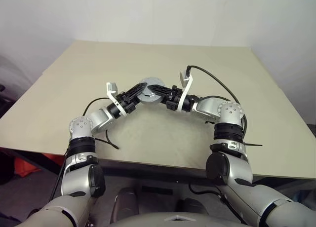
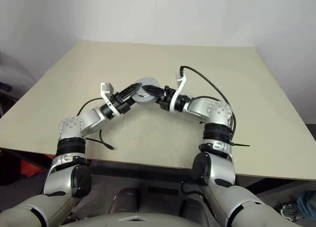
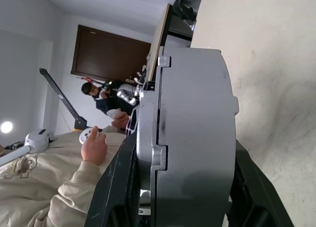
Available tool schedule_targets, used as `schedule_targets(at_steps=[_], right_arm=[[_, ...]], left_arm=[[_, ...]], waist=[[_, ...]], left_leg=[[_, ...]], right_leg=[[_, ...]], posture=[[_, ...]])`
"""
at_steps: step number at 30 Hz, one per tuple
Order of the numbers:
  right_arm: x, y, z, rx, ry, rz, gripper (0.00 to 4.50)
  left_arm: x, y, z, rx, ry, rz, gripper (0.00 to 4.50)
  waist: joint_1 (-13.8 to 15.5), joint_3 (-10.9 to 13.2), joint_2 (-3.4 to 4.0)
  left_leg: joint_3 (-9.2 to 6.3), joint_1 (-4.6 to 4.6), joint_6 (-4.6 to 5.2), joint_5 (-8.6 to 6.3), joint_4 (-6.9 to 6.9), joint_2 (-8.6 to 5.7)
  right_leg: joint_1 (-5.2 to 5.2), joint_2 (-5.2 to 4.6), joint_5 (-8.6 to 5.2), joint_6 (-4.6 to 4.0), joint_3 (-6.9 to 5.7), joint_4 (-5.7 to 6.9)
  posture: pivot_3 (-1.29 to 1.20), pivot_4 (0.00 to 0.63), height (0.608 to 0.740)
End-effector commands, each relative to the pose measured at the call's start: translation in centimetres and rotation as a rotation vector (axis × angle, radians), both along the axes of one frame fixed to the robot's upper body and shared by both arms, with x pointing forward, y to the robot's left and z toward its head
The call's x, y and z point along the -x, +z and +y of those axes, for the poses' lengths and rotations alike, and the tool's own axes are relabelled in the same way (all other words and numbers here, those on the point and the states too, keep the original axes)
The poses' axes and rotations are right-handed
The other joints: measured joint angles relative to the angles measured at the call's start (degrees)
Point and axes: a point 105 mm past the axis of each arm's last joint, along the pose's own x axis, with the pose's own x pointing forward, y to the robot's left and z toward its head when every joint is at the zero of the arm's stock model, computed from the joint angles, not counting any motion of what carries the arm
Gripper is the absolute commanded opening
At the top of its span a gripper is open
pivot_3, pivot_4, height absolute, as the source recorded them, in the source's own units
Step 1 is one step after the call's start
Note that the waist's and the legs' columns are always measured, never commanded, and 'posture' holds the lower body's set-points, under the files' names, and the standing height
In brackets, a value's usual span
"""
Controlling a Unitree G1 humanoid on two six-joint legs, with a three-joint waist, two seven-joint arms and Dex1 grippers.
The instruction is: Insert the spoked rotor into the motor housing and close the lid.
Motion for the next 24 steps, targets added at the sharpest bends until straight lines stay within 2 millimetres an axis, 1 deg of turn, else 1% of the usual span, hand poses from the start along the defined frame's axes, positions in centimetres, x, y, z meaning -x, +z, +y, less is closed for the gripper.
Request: schedule_targets(at_steps=[1, 5, 7, 9, 12, 16, 18, 21, 24], right_arm=[[-0.3, 2.0, 0.0, 0.017, -0.014, -0.096, 2.06], [-0.3, 2.0, -0.1, 0.006, -0.018, -0.101, 2.06], [-0.4, 1.9, -0.2, 0.018, -0.028, -0.106, 2.78], [-0.3, 1.9, -0.1, 0.031, -0.024, -0.115, 3.37], [-0.3, 1.7, 0.1, 0.064, -0.024, -0.125, 4.44], [-0.5, 1.5, 0.1, 0.078, -0.038, -0.128, 4.48], [-0.7, 1.2, 0.0, 0.098, -0.054, -0.126, 4.48], [-1.4, 0.5, -0.3, 0.149, -0.102, -0.122, 4.48], [-2.1, -0.2, -0.8, 0.193, -0.156, -0.115, 4.48]], left_arm=[[-0.2, 0.8, 0.1, -0.03, 0.013, -0.033, 2.21], [-0.3, 0.6, 0.3, -0.028, 0.026, -0.019, 2.21], [-0.3, 0.5, 0.4, -0.028, 0.029, -0.018, 2.21], [-0.3, 0.5, 0.5, -0.028, 0.034, -0.017, 2.21], [-0.3, 0.5, 0.5, -0.029, 0.04, -0.016, 2.21], [-0.4, 0.4, 0.7, -0.037, 0.055, -0.016, 2.21], [-0.7, 0.3, 1.2, -0.044, 0.09, -0.015, 2.21], [-1.5, 0.1, 2.9, -0.063, 0.2, -0.017, 2.21], [-2.6, 0.0, 6.1, -0.059, 0.386, -0.01, 2.21]], waist=[[0.0, 0.0, 0.0], [0.0, 0.0, 0.0], [0.01, 0.0, 0.0], [0.0, 0.0, 0.0], [0.0, 0.0, 0.0], [0.02, 0.0, 0.0], [0.02, 0.0, 0.0], [-0.01, 0.0, 0.0], [-0.09, 0.0, 0.0]], left_leg=[[0.0, 0.0, 0.0, 0.0, 0.0, 0.0], [0.0, 0.0, 0.0, 0.0, 0.02, 0.0], [0.0, 0.01, 0.0, 0.0, 0.03, 0.0], [0.0, 0.01, 0.0, 0.0, 0.05, 0.0], [0.0, 0.01, 0.0, 0.0, 0.06, 0.01], [-0.01, 0.01, 0.0, 0.0, 0.06, 0.01], [-0.01, 0.01, 0.0, 0.0, 0.07, 0.01], [-0.01, 0.01, 0.0, 0.0, 0.07, 0.02], [-0.01, 0.01, 0.0, 0.0, 0.08, 0.02]], right_leg=[[0.0, 0.0, 0.0, -0.01, 0.0, 0.0], [0.0, 0.0, 0.0, 0.0, 0.0, 0.02], [0.0, 0.0, 0.0, -0.01, 0.0, 0.03], [0.02, -0.01, 0.0, -0.01, 0.0, 0.03], [0.02, 0.0, 0.01, -0.03, 0.0, 0.04], [0.03, -0.01, 0.01, -0.03, 0.0, 0.04], [0.03, -0.01, 0.01, -0.03, 0.0, 0.04], [0.02, 0.0, 0.01, -0.03, 0.0, 0.05], [0.02, 0.0, 0.01, -0.03, 0.0, 0.05]], posture=[[0.0, 0.0, 0.74], [0.0, 0.0, 0.74], [0.0, 0.0, 0.74], [0.0, 0.0, 0.74], [0.0, 0.0, 0.74], [0.0, 0.0, 0.74], [0.0, 0.0, 0.74], [0.0, 0.0, 0.74], [0.0, 0.0, 0.74]])
